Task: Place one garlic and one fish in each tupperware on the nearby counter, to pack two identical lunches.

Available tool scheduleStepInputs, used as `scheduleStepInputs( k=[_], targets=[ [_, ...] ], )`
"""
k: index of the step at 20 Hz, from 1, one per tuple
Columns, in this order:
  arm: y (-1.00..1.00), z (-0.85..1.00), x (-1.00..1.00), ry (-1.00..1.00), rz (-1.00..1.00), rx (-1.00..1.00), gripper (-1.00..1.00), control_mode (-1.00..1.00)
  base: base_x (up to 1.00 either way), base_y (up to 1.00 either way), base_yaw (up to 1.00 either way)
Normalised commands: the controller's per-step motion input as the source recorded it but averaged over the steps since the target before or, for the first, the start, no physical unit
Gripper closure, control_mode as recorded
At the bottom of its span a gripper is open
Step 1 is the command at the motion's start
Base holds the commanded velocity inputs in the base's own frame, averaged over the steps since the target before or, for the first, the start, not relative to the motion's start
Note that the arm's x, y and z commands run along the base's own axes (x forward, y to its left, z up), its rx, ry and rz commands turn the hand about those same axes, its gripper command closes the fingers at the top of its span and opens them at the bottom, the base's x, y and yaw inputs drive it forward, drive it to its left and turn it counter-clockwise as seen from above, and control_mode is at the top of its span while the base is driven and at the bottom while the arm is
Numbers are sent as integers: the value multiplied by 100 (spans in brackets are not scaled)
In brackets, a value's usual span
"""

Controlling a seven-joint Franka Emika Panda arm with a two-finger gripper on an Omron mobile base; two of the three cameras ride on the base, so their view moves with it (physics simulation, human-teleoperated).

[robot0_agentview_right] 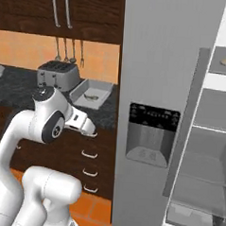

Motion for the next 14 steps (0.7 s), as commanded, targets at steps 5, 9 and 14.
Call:
scheduleStepInputs(
  k=[5, 9, 14],
  targets=[
    [0, 0, 0, 0, 0, 0, -100, 100, -48, -100, -37],
    [0, 0, 0, 0, 0, 0, -100, 100, 46, -100, -14],
    [0, 0, 0, 0, 0, 0, -100, 100, 59, -75, 15]
  ],
)
